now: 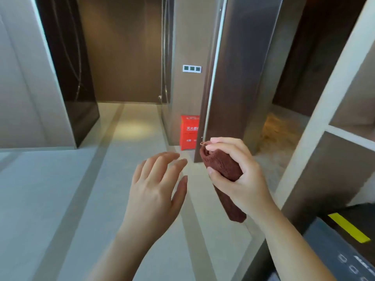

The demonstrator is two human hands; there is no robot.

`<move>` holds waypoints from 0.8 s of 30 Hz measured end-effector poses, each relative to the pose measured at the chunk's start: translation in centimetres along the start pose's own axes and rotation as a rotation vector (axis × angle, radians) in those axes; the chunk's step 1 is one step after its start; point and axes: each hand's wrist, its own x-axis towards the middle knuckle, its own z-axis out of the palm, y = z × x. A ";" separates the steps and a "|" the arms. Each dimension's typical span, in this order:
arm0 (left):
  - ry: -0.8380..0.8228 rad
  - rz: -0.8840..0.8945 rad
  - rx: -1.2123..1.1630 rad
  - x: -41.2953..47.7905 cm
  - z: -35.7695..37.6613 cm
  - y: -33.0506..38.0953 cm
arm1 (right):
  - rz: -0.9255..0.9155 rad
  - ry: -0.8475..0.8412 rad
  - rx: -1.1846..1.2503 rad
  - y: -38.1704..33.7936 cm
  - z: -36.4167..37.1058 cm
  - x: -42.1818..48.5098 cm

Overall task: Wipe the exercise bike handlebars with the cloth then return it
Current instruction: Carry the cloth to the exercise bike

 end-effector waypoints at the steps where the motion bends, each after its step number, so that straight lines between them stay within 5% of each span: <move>1: -0.006 -0.034 0.035 -1.0 -1.6 -2.0 | -0.001 -0.024 0.045 -1.0 2.7 0.3; 16: -0.035 -0.523 0.538 -20.2 -29.3 -27.8 | -0.045 -0.399 0.517 -21.9 42.6 0.1; 24: -0.007 -0.704 0.661 -24.7 -35.3 -38.6 | -0.092 -0.560 0.637 -27.5 57.1 2.1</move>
